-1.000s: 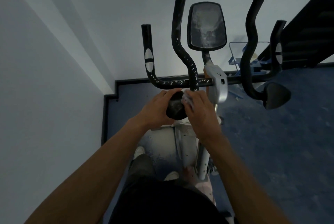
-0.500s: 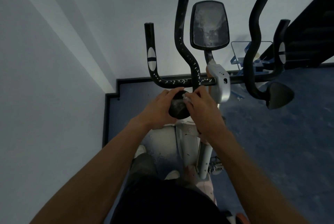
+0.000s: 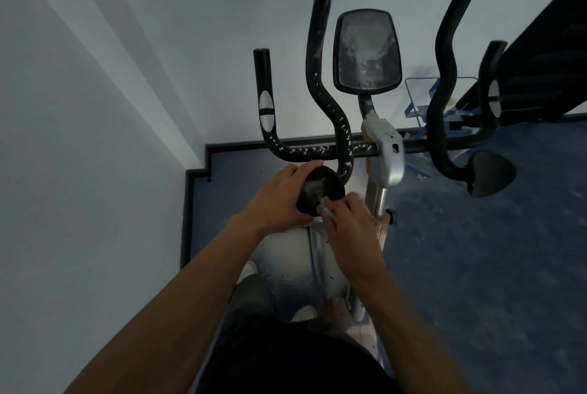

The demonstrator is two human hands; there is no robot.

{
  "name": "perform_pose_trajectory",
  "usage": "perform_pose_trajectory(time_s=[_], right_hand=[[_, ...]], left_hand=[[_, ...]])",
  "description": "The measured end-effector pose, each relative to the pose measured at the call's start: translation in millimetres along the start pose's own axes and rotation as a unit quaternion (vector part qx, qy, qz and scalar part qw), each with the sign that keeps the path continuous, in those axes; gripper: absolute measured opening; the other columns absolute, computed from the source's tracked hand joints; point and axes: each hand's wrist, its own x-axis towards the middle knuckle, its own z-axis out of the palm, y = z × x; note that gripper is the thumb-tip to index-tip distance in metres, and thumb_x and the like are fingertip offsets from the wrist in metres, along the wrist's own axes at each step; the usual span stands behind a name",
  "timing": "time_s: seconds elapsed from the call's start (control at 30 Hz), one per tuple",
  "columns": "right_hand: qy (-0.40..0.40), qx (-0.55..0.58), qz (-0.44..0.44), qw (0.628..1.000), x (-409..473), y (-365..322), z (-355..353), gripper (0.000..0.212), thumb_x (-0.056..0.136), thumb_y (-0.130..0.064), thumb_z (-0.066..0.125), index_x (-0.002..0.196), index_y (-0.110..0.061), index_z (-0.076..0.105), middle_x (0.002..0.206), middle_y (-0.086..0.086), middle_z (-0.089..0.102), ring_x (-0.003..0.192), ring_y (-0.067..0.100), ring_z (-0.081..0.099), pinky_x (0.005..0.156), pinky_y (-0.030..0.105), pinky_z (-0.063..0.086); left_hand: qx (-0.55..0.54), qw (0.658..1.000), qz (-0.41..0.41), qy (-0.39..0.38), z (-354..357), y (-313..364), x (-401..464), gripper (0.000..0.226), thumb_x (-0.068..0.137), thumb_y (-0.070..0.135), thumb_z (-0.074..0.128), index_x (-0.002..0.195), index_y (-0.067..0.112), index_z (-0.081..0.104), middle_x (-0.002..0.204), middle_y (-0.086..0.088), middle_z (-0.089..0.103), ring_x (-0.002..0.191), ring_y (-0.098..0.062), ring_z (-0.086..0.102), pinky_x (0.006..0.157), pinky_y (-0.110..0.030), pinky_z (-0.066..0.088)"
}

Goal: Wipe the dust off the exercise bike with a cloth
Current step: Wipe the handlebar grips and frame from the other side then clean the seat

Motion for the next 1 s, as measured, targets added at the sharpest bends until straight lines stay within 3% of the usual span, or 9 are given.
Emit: perform_pose_trajectory(time_s=[0.1, 0.2, 0.27, 0.37, 0.5, 0.63, 0.73, 0.9, 1.0], right_hand=[[-0.01, 0.048, 0.041, 0.998, -9.7, -3.5, 6.4, 0.011, 0.094, -0.011, 0.07, 0.103, -0.005, 0.072, 0.095, 0.007, 0.06, 0.076, 0.014, 0.058, 0.066, 0.031, 0.056], [0.074, 0.065, 0.102, 0.99, 0.2, -6.4, -1.2, 0.008, 0.091, -0.008, 0.074, 0.099, -0.005, 0.073, 0.091, 0.005, 0.06, 0.076, 0.012, 0.058, 0.08, 0.004, 0.041], [0.091, 0.067, 0.124, 0.986, 1.7, -11.5, -0.6, 0.005, 0.092, -0.01, 0.074, 0.094, -0.006, 0.072, 0.09, 0.006, 0.061, 0.074, 0.009, 0.054, 0.084, -0.001, 0.034], [0.027, 0.101, 0.159, 0.982, -10.0, -21.6, 15.4, 0.009, 0.096, -0.017, 0.069, 0.092, -0.008, 0.069, 0.091, -0.001, 0.059, 0.074, 0.0, 0.048, 0.073, 0.014, 0.043], [0.066, 0.148, 0.193, 0.968, -11.5, -18.3, 18.5, 0.01, 0.096, -0.015, 0.069, 0.096, -0.005, 0.071, 0.092, 0.001, 0.062, 0.082, -0.003, 0.054, 0.079, -0.002, 0.034], [0.045, 0.166, 0.221, 0.96, -7.7, -27.1, 22.0, 0.012, 0.098, -0.018, 0.065, 0.1, -0.007, 0.07, 0.098, 0.003, 0.059, 0.089, -0.009, 0.053, 0.077, -0.001, 0.037], [0.001, 0.189, 0.172, 0.967, -12.0, -33.4, 27.9, 0.009, 0.098, -0.013, 0.065, 0.096, -0.006, 0.07, 0.096, 0.001, 0.058, 0.088, 0.0, 0.056, 0.073, 0.006, 0.043], [0.101, 0.139, 0.188, 0.967, 1.0, -18.4, 20.0, 0.011, 0.098, -0.015, 0.066, 0.102, -0.006, 0.072, 0.099, 0.001, 0.055, 0.08, 0.0, 0.055, 0.072, 0.013, 0.048], [0.052, 0.101, 0.15, 0.982, -4.2, -17.3, 26.7, 0.012, 0.099, -0.016, 0.065, 0.1, -0.005, 0.07, 0.1, 0.006, 0.056, 0.074, 0.011, 0.055, 0.065, 0.024, 0.051]], left_hand=[[0.004, 1.0, 0.004, 0.006, 1.2, -1.5, -0.4, 0.105, 0.07, 0.039, 0.087, 0.153, 0.041, 0.022, 0.144, -0.006, 0.045, 0.125, -0.026, 0.052, 0.102, -0.045, 0.05], [0.006, 1.0, 0.005, 0.002, 0.5, -1.8, 0.0, 0.108, 0.067, 0.034, 0.088, 0.152, 0.043, 0.022, 0.143, -0.005, 0.045, 0.123, -0.026, 0.053, 0.1, -0.042, 0.05], [0.004, 1.0, 0.006, 0.001, -0.3, -0.8, -0.3, 0.107, 0.067, 0.033, 0.088, 0.15, 0.045, 0.022, 0.142, -0.005, 0.045, 0.124, -0.025, 0.052, 0.1, -0.042, 0.05], [0.001, 1.0, 0.009, -0.002, -1.2, -1.2, -0.3, 0.104, 0.071, 0.04, 0.087, 0.151, 0.043, 0.022, 0.143, -0.007, 0.045, 0.125, -0.026, 0.052, 0.102, -0.045, 0.05], [0.014, 1.0, 0.004, -0.025, -3.2, -3.8, 2.3, 0.111, 0.069, 0.034, 0.09, 0.154, 0.041, 0.019, 0.147, -0.008, 0.04, 0.129, -0.029, 0.049, 0.105, -0.047, 0.047], [0.017, 0.998, 0.011, -0.054, -7.5, -5.0, 4.3, 0.116, 0.069, 0.026, 0.091, 0.154, 0.041, 0.015, 0.15, -0.01, 0.036, 0.131, -0.03, 0.046, 0.107, -0.05, 0.046], [0.018, 0.997, 0.019, -0.066, -9.5, -6.5, 4.8, 0.113, 0.073, 0.025, 0.088, 0.155, 0.041, 0.012, 0.15, -0.012, 0.034, 0.131, -0.03, 0.046, 0.107, -0.05, 0.047], [0.001, 0.998, 0.009, -0.065, -9.5, -3.4, 2.3, 0.113, 0.073, 0.021, 0.088, 0.156, 0.041, 0.014, 0.15, -0.011, 0.034, 0.132, -0.031, 0.046, 0.109, -0.046, 0.045], [-0.008, 0.998, 0.013, -0.059, -8.6, -2.3, 1.9, 0.111, 0.072, 0.024, 0.088, 0.155, 0.041, 0.016, 0.148, -0.011, 0.036, 0.129, -0.031, 0.048, 0.107, -0.046, 0.047]])
